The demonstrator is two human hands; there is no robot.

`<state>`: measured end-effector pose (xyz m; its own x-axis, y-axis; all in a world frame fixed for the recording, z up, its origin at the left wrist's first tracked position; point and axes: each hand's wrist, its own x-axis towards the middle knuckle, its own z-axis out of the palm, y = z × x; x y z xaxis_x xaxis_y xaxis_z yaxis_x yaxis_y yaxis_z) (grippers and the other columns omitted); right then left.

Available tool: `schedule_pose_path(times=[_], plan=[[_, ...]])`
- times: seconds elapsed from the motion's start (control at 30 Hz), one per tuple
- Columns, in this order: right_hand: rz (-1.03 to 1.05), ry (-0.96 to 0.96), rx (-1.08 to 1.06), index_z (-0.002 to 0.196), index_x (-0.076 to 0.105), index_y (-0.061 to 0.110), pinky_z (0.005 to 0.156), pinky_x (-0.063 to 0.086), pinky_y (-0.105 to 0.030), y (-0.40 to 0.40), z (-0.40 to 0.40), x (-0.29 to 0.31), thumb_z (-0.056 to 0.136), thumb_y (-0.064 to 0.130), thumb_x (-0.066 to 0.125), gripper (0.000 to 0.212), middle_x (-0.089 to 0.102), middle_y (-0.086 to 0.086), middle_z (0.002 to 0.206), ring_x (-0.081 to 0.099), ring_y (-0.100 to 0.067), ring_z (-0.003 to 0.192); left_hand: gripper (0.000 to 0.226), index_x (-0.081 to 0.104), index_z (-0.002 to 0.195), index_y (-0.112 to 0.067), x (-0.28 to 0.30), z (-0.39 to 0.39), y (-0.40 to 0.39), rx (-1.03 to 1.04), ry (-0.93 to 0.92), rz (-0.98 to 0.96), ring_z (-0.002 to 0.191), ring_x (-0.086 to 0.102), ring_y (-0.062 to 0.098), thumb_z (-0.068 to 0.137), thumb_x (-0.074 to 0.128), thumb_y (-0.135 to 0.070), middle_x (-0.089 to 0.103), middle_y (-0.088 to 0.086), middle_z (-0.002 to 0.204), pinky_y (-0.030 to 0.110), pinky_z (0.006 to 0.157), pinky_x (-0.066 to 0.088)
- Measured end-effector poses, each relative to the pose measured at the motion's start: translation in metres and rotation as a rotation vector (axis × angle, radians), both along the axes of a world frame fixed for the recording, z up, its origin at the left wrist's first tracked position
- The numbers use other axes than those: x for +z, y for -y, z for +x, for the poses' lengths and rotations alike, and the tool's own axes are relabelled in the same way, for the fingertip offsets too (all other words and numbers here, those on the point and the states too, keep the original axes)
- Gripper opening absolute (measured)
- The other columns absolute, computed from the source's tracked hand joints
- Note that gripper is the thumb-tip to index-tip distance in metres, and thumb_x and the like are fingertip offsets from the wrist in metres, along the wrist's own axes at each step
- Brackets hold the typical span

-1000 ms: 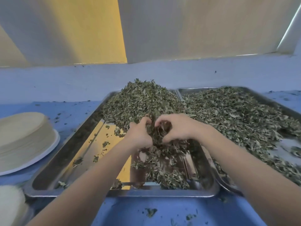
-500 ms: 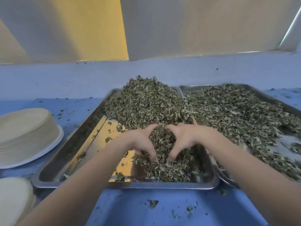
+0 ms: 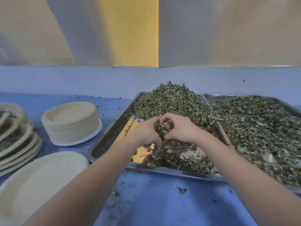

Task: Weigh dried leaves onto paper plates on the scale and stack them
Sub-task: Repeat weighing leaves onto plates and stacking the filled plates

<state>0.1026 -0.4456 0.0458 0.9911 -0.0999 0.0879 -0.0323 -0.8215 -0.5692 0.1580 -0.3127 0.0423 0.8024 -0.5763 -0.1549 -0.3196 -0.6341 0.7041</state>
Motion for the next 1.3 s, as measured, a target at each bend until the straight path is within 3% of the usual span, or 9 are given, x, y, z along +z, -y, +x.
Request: schedule_pose_path(times=[0.13, 0.27, 0.43, 0.53, 0.8, 0.97, 1.07, 1.2, 1.3], plan=[[0.025, 0.022, 0.004, 0.094, 0.058, 0.033, 0.045, 0.04, -0.017, -0.026, 0.012, -0.004, 0.072, 0.015, 0.075, 0.033, 0.054, 0.001, 0.126, 0.059, -0.01, 0.066, 0.114, 0.009, 0.148, -0.039, -0.002, 0.003, -0.026, -0.015, -0.042, 0.124, 0.117, 0.049, 0.031, 0.066, 0.082, -0.011, 0.022, 0.003, 0.153, 0.043, 0.08, 0.054], [0.03, 0.036, -0.022, 0.094, 0.057, 0.032, 0.052, 0.043, -0.016, -0.042, 0.02, -0.009, 0.072, 0.016, 0.075, 0.032, 0.053, -0.002, 0.132, 0.057, -0.011, 0.068, 0.108, 0.014, 0.15, -0.03, -0.008, 0.009, -0.038, 0.022, 0.089, 0.185, 0.138, 0.03, 0.027, 0.067, 0.082, -0.03, 0.021, 0.007, 0.156, 0.042, 0.108, 0.034], [0.086, 0.1, -0.048, 0.095, 0.059, 0.03, 0.043, 0.036, -0.007, -0.05, 0.024, -0.005, 0.075, 0.014, 0.075, 0.031, 0.053, -0.001, 0.133, 0.053, -0.004, 0.065, 0.076, 0.037, 0.144, -0.023, -0.004, 0.012, -0.046, 0.093, 0.211, 0.104, 0.113, 0.055, 0.026, 0.077, 0.073, -0.024, 0.051, 0.01, 0.136, 0.03, 0.087, 0.046], [0.098, 0.145, -0.022, 0.103, 0.061, 0.028, 0.041, 0.034, -0.005, -0.058, 0.028, 0.012, 0.076, 0.013, 0.073, 0.032, 0.056, 0.002, 0.126, 0.052, -0.001, 0.062, 0.056, 0.052, 0.129, -0.015, 0.013, 0.01, -0.055, 0.126, 0.134, -0.091, 0.073, 0.066, 0.026, 0.077, 0.067, 0.0, 0.068, 0.014, 0.091, 0.033, 0.072, 0.057], [0.137, 0.185, 0.282, 0.099, 0.064, 0.02, 0.051, 0.038, -0.017, -0.156, 0.036, 0.06, 0.076, 0.013, 0.072, 0.025, 0.064, 0.002, 0.094, 0.052, -0.003, 0.063, 0.018, 0.061, 0.076, -0.009, 0.058, 0.002, -0.159, 0.236, 0.274, -0.083, 0.064, 0.057, 0.022, 0.07, 0.064, 0.008, 0.059, 0.008, 0.066, 0.029, 0.069, 0.051], [0.092, 0.106, 0.444, 0.106, 0.064, 0.015, 0.069, 0.046, -0.024, -0.223, 0.029, 0.047, 0.074, 0.014, 0.073, 0.033, 0.064, -0.003, 0.103, 0.058, -0.014, 0.085, 0.019, 0.063, 0.086, -0.006, 0.054, -0.028, -0.236, 0.264, 0.064, -0.104, 0.065, 0.06, 0.023, 0.076, 0.065, 0.011, 0.063, 0.012, 0.071, 0.037, 0.074, 0.057], [0.008, 0.013, 0.559, 0.108, 0.063, 0.025, 0.056, 0.039, -0.01, -0.237, 0.028, 0.033, 0.073, 0.018, 0.076, 0.038, 0.061, 0.006, 0.104, 0.05, 0.005, 0.073, 0.037, 0.063, 0.107, -0.016, 0.049, -0.042, -0.268, 0.24, -0.027, -0.016, 0.081, 0.065, 0.025, 0.075, 0.072, -0.001, 0.067, 0.01, 0.092, 0.042, 0.08, 0.057], [-0.125, -0.242, 0.755, 0.115, 0.049, 0.057, 0.072, 0.036, -0.005, -0.232, 0.026, 0.031, 0.068, 0.038, 0.082, 0.061, 0.041, 0.039, 0.123, 0.039, 0.028, 0.092, 0.076, 0.043, 0.135, -0.034, 0.049, -0.045, -0.294, 0.24, -0.023, 0.086, 0.111, 0.058, 0.017, 0.071, 0.08, -0.017, 0.051, -0.009, 0.125, 0.036, 0.082, 0.057], [-0.112, -0.216, 0.771, 0.118, 0.042, 0.065, 0.091, 0.037, -0.016, -0.229, 0.026, 0.033, 0.068, 0.042, 0.081, 0.067, 0.037, 0.042, 0.127, 0.041, 0.009, 0.119, 0.072, 0.046, 0.133, -0.035, 0.041, -0.045, -0.299, 0.25, 0.047, 0.036, 0.104, 0.061, 0.012, 0.071, 0.079, -0.019, 0.054, -0.014, 0.119, 0.031, 0.08, 0.057]])
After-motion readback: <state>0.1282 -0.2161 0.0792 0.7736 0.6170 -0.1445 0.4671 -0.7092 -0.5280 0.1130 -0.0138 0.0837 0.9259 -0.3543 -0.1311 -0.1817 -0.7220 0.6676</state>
